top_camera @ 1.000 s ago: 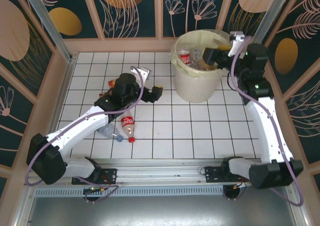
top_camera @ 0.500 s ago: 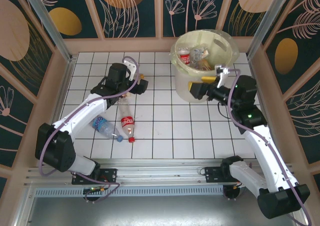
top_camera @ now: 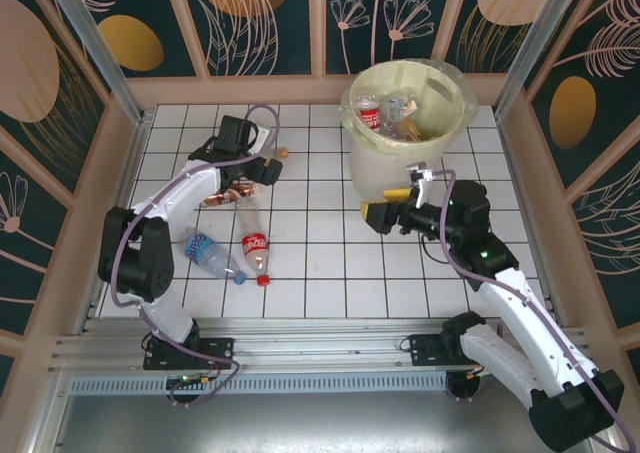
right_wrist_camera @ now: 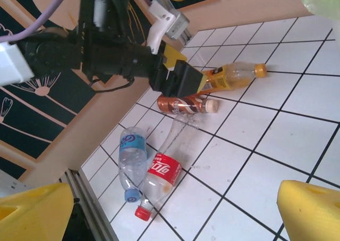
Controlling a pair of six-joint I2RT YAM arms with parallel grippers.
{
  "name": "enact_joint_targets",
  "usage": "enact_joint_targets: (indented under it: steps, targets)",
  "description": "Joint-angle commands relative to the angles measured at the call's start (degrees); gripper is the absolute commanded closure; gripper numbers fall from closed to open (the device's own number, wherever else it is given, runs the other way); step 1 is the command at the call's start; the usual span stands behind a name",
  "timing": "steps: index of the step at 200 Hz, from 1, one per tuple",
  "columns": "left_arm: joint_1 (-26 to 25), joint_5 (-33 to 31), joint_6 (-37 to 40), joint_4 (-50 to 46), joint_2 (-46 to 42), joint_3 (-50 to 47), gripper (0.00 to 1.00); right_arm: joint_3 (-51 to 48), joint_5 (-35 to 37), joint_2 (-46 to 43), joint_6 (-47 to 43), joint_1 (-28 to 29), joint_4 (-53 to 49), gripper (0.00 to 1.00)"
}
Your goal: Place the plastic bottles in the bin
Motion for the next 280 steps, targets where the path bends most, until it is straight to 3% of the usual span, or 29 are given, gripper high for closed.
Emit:
enact_joint_targets:
  steps: [1,55,120,170,280]
  targets:
    - [1.5,0.2,2.1,-5.4,3.2,3.0,0.02,-1.7,1.0,-2.0,1.3,0.5,3.6,0.01]
    - [3.5,-1.8,5.2,-9.2,12.4,10.5,0.03,-1.7,2.8,-2.6,0.8,0.6,1.0,0.01]
    - [3.8,-11.6,8.8,-7.8,20.7,17.8,0.01,-1.8,3.6,-2.7,1.4,0.8,0.2,0.01]
    - [4.7,-9.4,9.7,-8.2,25.7,22.6,0.03,-1.2,3.9,-1.4,1.4,0.9,-0.2,0.01]
    - [5.7,-3.1,7.0,-11.2,32.6,31.0,0.16,-2.0,5.3,-0.7,2.2,1.1,0.1,0.02]
